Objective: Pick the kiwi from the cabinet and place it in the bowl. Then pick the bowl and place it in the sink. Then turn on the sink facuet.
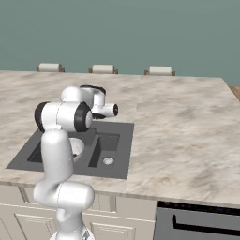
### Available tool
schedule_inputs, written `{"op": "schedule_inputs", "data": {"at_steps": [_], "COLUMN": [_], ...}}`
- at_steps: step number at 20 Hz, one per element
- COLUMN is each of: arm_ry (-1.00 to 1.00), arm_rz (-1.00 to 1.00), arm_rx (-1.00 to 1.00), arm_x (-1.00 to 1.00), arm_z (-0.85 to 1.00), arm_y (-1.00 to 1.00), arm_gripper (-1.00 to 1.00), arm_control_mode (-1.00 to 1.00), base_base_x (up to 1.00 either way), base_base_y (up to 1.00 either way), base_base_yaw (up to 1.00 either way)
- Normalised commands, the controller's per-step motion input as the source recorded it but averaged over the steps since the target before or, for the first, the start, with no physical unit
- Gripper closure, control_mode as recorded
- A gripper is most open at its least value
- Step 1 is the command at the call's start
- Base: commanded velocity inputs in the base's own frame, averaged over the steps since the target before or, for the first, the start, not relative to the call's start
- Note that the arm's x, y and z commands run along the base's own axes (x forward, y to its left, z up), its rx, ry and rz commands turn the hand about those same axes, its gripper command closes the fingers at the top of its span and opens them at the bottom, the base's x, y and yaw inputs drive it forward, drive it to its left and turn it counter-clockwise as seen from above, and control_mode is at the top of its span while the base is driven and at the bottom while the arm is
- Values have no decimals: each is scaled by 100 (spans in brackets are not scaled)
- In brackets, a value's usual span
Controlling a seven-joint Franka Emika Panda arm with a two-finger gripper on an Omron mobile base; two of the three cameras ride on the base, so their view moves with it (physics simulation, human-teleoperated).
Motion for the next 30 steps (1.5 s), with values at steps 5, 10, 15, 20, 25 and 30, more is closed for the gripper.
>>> {"op": "schedule_inputs", "data": {"at_steps": [5, 10, 15, 20, 25, 30], "arm_ry": [9, 1, 3, 1, 0, 0], "arm_rz": [0, 0, 0, 0, -6, -16], "arm_rx": [13, 13, 11, 5, 0, 0], "arm_x": [41, 4, -1, -14, -29, -5], "arm_z": [-16, -21, -6, -8, -11, 0], "arm_y": [0, 0, -2, 1, 18, 24], "arm_gripper": [-100, -100, -100, -100, -100, -100], "arm_control_mode": [-100, -100, -100, -100, -100, -100], "base_base_x": [0, 0, 0, 0, 0, 0], "base_base_y": [0, 0, 0, 0, 0, 0], "base_base_yaw": [0, 0, 0, 0, 0, 0]}}
